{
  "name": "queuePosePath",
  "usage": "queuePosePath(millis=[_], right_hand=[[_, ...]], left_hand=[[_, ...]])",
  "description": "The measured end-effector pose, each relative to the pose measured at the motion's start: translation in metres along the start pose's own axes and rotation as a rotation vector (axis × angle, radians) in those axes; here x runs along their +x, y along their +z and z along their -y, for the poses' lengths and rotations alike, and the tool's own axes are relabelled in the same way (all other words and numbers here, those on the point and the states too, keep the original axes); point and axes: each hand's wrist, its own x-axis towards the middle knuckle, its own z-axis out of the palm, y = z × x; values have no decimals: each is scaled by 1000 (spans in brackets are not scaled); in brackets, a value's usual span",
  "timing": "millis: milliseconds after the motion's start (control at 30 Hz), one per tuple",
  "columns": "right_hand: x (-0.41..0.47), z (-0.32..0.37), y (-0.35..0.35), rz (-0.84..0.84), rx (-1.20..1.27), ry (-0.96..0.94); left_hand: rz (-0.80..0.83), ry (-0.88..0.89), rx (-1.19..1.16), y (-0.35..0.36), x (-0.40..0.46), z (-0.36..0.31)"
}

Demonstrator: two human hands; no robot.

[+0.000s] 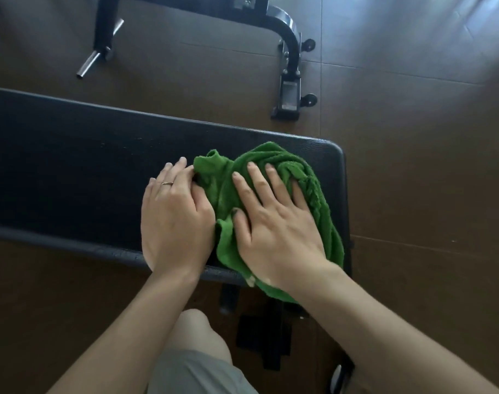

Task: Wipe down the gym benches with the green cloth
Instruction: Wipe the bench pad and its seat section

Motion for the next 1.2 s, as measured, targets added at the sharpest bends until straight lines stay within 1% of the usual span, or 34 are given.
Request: queuePosePath(millis=[100, 200, 333, 433, 533, 600, 667, 700, 733, 833, 900, 967, 1033, 1133, 1200], right_hand=[[55, -11, -6, -37, 15, -17], [110, -15, -10, -48, 17, 24], [128, -14, -9, -80, 11, 49], [114, -32, -16, -115, 25, 95], [90, -80, -26, -141, 28, 256], [63, -99, -26, -140, 152, 365], [31, -91, -15, -181, 332, 472], [13, -79, -8, -210, 363, 499], [-7, -64, -2, -218, 347, 510], [-60, -22, 11, -181, 164, 488], [-74, -7, 13, -154, 97, 491], [-57, -15, 9, -126, 90, 460], [-15, -37, -1, -99, 102, 437], [54, -62, -19, -98, 144, 493], [70, -61, -18, -94, 105, 496]], left_hand=[[-11, 3, 21, 1, 0, 0], [-4, -4, 24, 2, 1, 0], [-6, 2, 23, 0, 0, 0], [-13, -2, -1, -3, 2, 5], [-29, -3, -10, -3, 3, 6], [-40, -3, 3, 0, 2, 2], [-44, 2, 23, 3, 1, -1], [-43, 4, 33, 4, 0, -2], [-40, 7, 42, 4, -1, -2], [-34, 17, 56, 5, -3, -3], [-32, 20, 55, 5, -4, -2], [-23, 22, 54, 4, -3, -2], [-19, 31, 55, 3, -2, -1], [-28, 41, 61, 3, 1, 1], [-29, 51, 61, 2, 2, 1]])
